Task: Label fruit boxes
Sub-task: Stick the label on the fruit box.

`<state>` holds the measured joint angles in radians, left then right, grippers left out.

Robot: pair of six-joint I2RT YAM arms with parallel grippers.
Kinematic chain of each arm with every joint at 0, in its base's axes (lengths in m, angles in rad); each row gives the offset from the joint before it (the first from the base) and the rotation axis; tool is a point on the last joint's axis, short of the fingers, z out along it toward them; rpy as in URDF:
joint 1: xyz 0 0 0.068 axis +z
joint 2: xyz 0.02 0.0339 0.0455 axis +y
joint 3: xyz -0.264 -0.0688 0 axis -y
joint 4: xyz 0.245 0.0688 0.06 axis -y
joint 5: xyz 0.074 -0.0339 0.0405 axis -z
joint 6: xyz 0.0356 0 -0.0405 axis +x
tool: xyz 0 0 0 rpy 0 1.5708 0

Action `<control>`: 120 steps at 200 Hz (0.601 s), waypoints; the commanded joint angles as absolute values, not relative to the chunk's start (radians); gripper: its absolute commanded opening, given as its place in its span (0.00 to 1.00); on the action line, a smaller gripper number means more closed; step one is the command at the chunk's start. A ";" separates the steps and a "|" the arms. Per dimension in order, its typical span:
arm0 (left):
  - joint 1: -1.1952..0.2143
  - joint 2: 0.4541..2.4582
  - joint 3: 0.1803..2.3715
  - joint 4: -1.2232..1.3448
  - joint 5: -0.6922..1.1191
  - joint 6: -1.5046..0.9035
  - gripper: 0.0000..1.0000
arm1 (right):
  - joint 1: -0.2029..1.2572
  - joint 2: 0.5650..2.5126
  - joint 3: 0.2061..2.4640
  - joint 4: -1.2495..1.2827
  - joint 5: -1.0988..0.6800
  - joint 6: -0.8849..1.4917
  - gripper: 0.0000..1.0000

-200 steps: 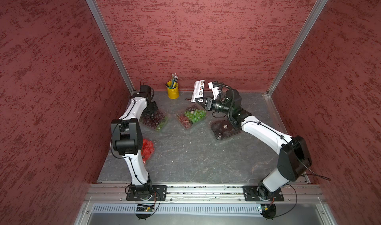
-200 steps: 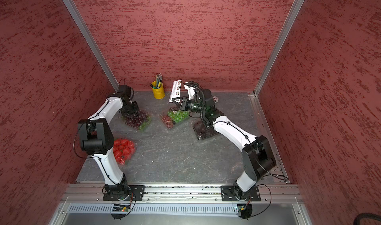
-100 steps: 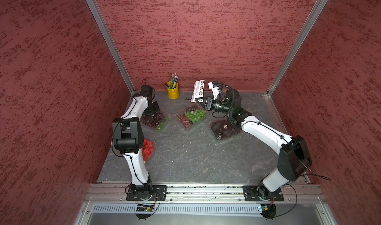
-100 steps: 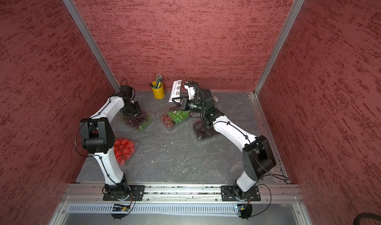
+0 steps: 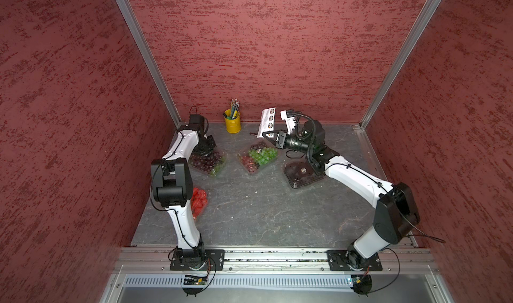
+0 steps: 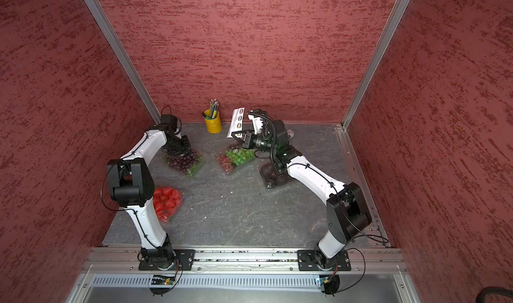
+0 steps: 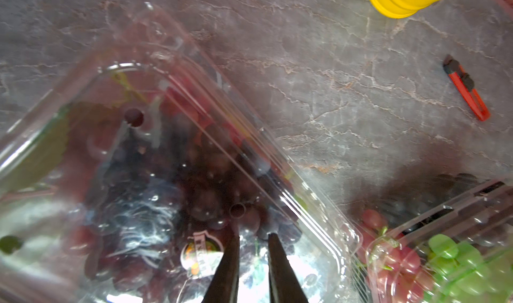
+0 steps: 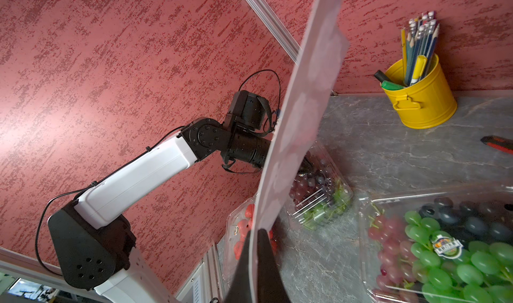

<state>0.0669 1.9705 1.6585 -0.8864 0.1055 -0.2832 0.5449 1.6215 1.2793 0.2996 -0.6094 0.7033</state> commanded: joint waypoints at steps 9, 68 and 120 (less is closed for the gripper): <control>0.074 1.953 1.637 -0.873 0.130 -0.297 0.19 | 0.540 1.614 1.268 0.324 -0.614 0.710 0.00; 0.115 1.821 1.548 -0.794 0.203 -0.351 0.16 | 0.540 1.608 1.261 0.328 -0.612 0.713 0.00; 0.160 1.817 1.519 -0.784 0.191 -0.365 0.00 | 0.540 1.613 1.261 0.332 -0.615 0.719 0.00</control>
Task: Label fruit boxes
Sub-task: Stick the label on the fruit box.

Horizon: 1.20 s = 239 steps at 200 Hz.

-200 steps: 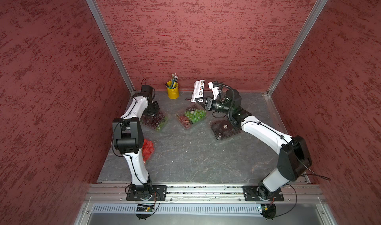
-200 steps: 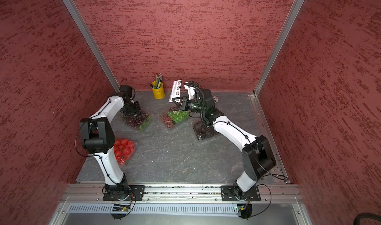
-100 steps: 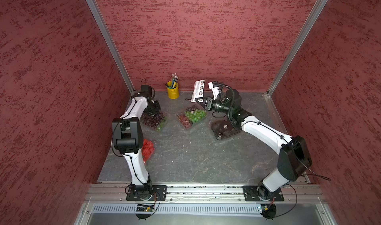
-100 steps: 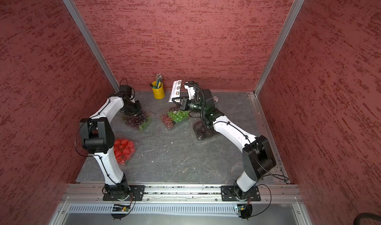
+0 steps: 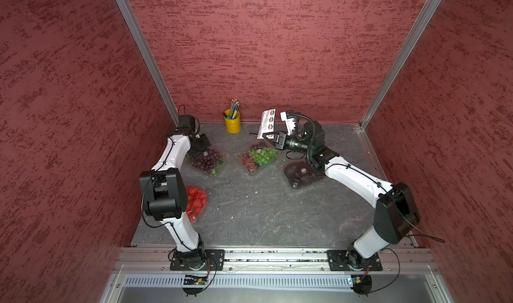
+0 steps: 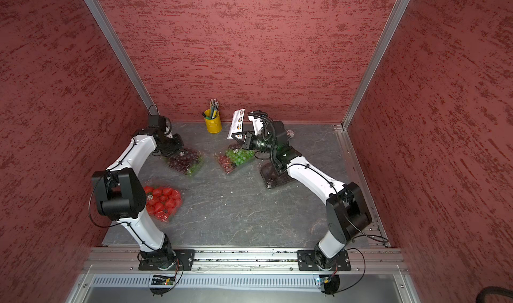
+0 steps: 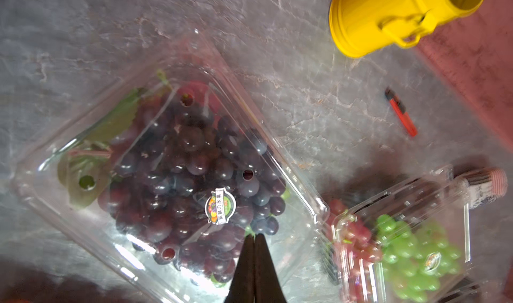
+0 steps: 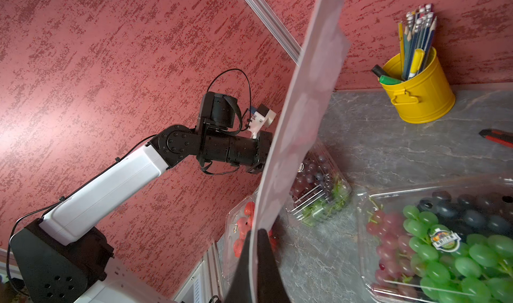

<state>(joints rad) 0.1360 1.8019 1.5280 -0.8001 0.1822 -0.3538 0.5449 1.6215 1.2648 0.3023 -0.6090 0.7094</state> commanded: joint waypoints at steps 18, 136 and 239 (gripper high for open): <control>0.166 1.831 1.514 -0.780 0.188 -0.364 0.00 | 0.539 1.613 1.264 0.333 -0.616 0.721 0.00; 0.173 1.911 1.529 -0.828 0.123 -0.368 0.00 | 0.540 1.612 1.260 0.330 -0.617 0.721 0.00; 0.135 1.714 1.467 -0.781 0.312 -0.381 0.10 | 0.439 1.535 1.081 0.386 -0.499 0.812 0.00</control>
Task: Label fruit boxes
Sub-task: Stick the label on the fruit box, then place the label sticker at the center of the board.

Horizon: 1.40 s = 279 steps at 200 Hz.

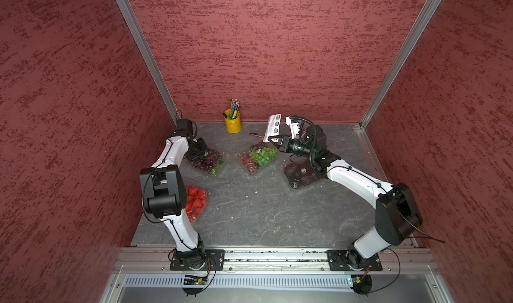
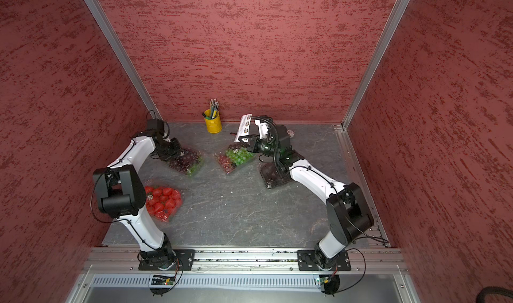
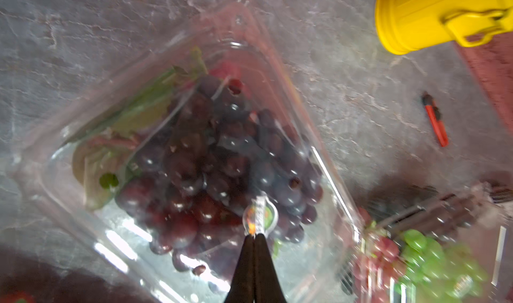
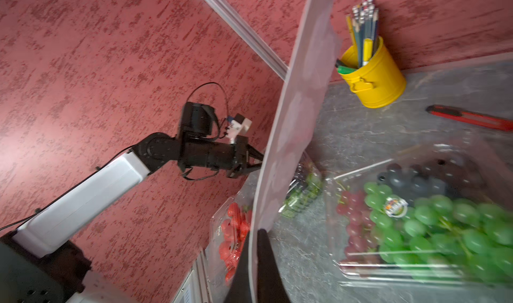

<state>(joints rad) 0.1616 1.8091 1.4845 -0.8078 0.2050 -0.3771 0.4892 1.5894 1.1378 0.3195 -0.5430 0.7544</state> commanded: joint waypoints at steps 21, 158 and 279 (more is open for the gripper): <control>0.101 1.649 1.445 -0.751 0.390 -0.386 0.29 | 0.389 1.507 1.021 0.396 -0.497 0.828 0.00; -0.126 1.331 1.348 -0.677 0.396 -0.456 1.00 | -0.101 1.620 0.865 0.420 -0.537 0.816 0.00; -0.117 1.210 1.261 -0.680 0.344 -0.463 1.00 | -0.231 1.942 0.925 0.557 -0.525 0.952 0.02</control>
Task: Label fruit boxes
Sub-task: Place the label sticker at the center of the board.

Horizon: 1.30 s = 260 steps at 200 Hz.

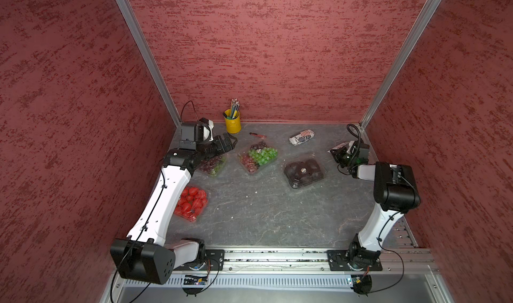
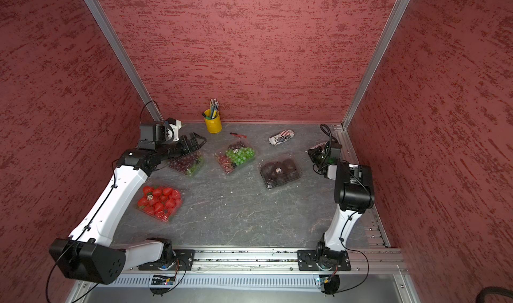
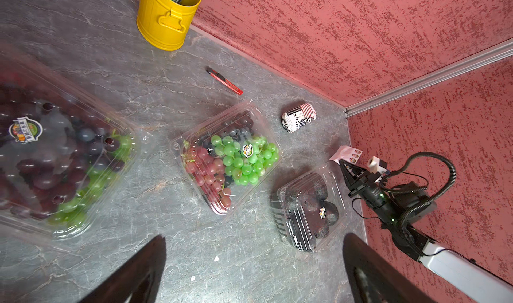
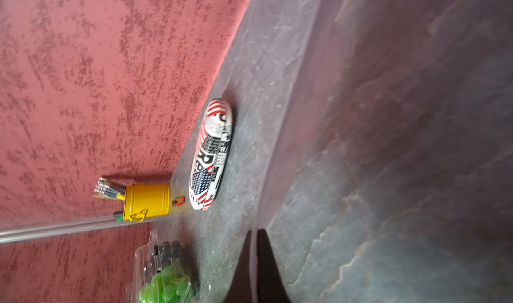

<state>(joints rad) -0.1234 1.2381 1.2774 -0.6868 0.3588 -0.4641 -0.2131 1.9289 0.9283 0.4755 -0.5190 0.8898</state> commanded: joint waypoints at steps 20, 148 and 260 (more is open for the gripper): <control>-0.108 1.199 1.251 -0.685 0.338 -0.466 1.00 | -0.236 1.933 0.898 0.560 -0.516 0.958 0.04; -0.011 1.180 1.173 -0.643 0.256 -0.486 1.00 | -0.237 1.560 0.719 0.309 -0.435 0.836 0.96; 0.049 1.228 1.164 -0.579 0.266 -0.497 1.00 | -0.237 1.344 0.709 0.112 -0.398 0.716 0.99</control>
<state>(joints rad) 0.0414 1.2140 1.1515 -0.6167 0.2676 -0.4934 -0.2329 1.3396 0.7132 0.1528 -0.4259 0.7547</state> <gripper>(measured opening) 0.996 0.987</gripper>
